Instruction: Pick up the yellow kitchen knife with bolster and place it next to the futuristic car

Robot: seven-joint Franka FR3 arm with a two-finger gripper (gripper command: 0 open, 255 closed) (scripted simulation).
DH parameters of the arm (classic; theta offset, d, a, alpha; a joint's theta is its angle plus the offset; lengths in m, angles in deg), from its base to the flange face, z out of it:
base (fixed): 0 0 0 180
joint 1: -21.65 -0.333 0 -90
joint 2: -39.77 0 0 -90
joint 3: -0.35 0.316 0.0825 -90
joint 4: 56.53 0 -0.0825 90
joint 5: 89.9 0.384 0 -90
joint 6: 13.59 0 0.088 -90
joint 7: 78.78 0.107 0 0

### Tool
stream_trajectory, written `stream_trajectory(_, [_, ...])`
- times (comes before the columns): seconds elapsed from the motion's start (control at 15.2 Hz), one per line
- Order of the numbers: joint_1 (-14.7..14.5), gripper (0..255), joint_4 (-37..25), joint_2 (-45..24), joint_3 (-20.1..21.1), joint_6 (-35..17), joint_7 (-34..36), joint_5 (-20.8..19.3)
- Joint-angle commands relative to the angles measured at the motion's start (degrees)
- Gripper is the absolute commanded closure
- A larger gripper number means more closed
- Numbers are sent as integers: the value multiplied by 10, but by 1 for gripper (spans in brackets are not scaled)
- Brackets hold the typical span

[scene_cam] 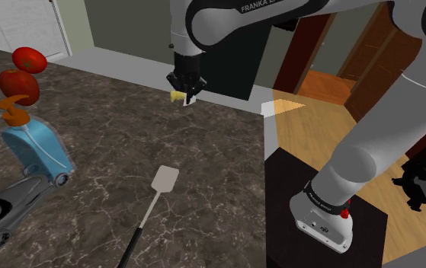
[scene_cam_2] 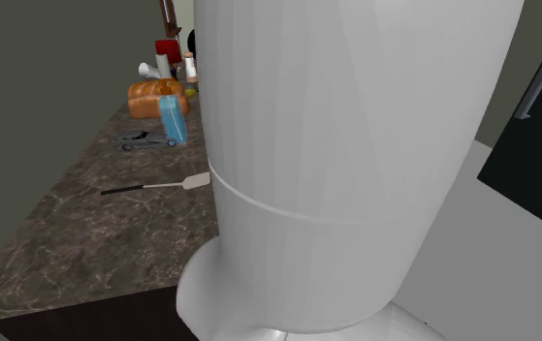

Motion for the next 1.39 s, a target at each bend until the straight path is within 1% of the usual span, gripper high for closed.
stream_trajectory(0.0, [-15,255,-10,-9,16,6,33,-5])
stream_trajectory(0.33, [-53,255,-42,-39,51,22,112,-22])
stream_trajectory(0.73, [-110,255,-102,-100,86,49,213,-62])
stream_trajectory(0.99, [-160,255,-158,-154,99,74,280,-97])
stream_trajectory(1.32, [-238,255,-247,-231,103,115,355,-143])
